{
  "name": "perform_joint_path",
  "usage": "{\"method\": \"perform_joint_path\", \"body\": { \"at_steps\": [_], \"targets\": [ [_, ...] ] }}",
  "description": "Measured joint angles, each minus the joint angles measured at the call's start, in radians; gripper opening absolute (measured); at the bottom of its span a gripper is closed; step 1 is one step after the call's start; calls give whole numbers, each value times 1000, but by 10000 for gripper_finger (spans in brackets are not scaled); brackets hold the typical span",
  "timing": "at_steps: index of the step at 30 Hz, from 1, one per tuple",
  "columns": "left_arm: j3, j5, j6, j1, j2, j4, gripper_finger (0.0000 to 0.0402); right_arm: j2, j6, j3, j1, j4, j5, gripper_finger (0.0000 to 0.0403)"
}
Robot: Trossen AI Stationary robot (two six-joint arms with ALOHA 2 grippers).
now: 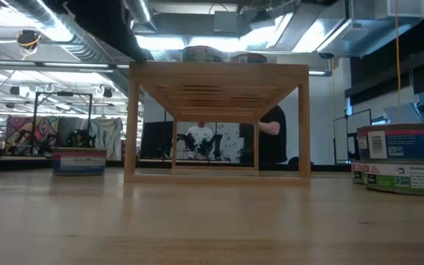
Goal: Stack canned seafood by type on shelf
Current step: Stack the blue tuna can on top of the blue tuna can on the shelf
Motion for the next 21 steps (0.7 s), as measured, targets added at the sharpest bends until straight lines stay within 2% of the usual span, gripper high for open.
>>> {"method": "perform_joint_path", "body": {
  "at_steps": [4, 10, 15, 21],
  "targets": [
    [6, -15, -78, -20, -6, -117, 57, 0, 98, 0, 74, -31, 4, 241],
    [4, -10, -128, -23, -4, -141, 57, -1, 233, -25, 166, -44, 66, 241],
    [0, -8, -115, -22, -4, -94, 57, 0, 284, -67, 217, -50, 109, 241],
    [-2, 18, -57, -21, 1, 10, 57, 0, 331, -99, 220, -45, 120, 241]
  ]
}}
